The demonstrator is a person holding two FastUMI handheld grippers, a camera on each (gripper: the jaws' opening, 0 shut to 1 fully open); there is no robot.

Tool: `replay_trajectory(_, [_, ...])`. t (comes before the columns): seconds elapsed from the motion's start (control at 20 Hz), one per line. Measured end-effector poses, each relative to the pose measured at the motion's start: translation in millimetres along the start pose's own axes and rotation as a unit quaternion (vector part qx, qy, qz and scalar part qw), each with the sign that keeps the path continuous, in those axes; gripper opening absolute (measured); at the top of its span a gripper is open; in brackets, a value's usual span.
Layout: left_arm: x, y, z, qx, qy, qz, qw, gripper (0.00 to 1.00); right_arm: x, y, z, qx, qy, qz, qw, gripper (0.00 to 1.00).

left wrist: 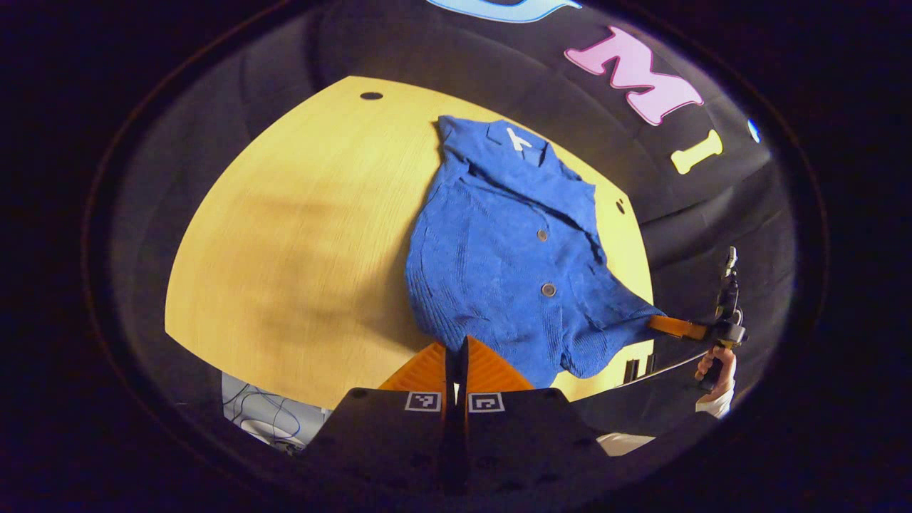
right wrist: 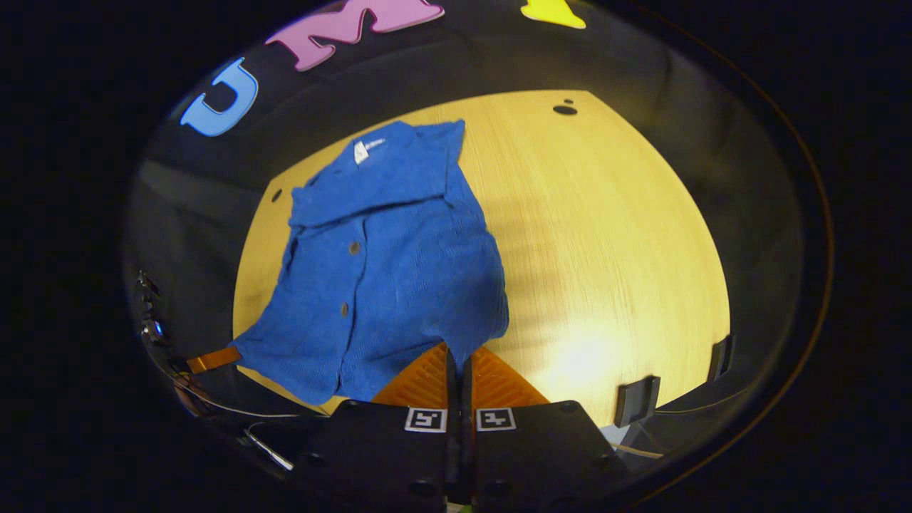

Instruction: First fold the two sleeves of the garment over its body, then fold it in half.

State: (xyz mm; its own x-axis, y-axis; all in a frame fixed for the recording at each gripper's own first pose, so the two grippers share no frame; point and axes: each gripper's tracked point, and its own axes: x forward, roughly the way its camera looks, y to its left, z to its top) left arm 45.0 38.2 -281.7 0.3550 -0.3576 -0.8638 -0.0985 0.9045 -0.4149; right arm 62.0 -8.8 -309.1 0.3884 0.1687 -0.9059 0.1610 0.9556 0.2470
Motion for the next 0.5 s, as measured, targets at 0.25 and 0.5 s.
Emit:
replay_trajectory(0.25, [-39.3, -6.7, 86.3, 0.042, -0.045, -0.019, 0.998, 0.0, -49.0, 25.1, 99.8, 0.004, -0.107, -0.005, 0.994, 0.01])
replay_trajectory(0.5, [-25.6, -7.4, 193.8, 0.073, -0.068, -0.002, 0.995, 0.0, -22.7, 47.0, 207.3, 0.012, -0.137, -0.013, 0.99, 0.0])
